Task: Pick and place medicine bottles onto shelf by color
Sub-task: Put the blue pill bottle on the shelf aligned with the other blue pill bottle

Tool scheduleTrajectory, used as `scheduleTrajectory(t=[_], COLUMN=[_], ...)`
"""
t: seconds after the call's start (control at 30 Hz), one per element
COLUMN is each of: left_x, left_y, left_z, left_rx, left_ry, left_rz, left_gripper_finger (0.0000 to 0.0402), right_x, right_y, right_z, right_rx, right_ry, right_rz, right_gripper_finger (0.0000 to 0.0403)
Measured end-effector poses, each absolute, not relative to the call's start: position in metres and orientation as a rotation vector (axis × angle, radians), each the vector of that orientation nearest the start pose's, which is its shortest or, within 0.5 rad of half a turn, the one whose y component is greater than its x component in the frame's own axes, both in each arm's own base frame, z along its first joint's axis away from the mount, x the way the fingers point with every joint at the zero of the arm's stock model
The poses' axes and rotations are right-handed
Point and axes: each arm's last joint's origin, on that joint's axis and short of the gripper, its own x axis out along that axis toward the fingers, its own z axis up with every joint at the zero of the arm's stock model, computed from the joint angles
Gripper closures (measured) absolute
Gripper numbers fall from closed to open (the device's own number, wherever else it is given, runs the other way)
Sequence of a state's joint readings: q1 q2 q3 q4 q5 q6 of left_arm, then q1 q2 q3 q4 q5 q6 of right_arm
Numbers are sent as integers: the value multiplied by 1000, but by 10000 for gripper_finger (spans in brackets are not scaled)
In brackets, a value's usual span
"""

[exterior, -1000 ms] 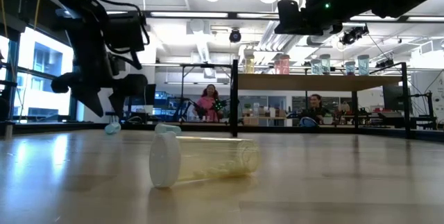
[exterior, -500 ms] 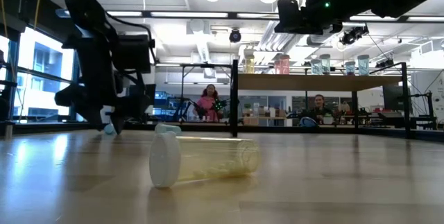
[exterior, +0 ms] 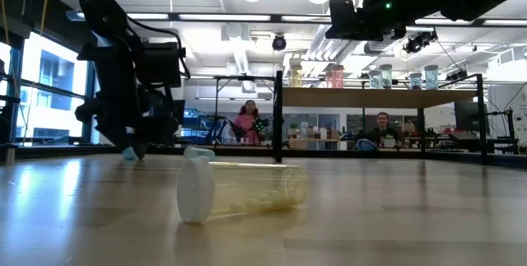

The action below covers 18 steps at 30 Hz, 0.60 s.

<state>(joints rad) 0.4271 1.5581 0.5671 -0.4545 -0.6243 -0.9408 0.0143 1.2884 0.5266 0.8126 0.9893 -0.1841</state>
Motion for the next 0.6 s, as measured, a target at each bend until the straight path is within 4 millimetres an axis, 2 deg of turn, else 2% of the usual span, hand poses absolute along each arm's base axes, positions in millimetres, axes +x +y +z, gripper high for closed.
scheduleTrajectory(t=[0.27,0.6], left_x=[186,188], left_y=[103,100], left_z=[104,109], left_rx=[-537,-433], left_ry=[1010,1087], left_rz=[1422,1289], left_gripper_finger=[307,308], right_x=[249,249], right_y=[-21,-18], right_z=[236,236], right_rx=[-144,-144], right_ry=[43,42], right_rz=[-974,-964], right_gripper_finger=[198,198])
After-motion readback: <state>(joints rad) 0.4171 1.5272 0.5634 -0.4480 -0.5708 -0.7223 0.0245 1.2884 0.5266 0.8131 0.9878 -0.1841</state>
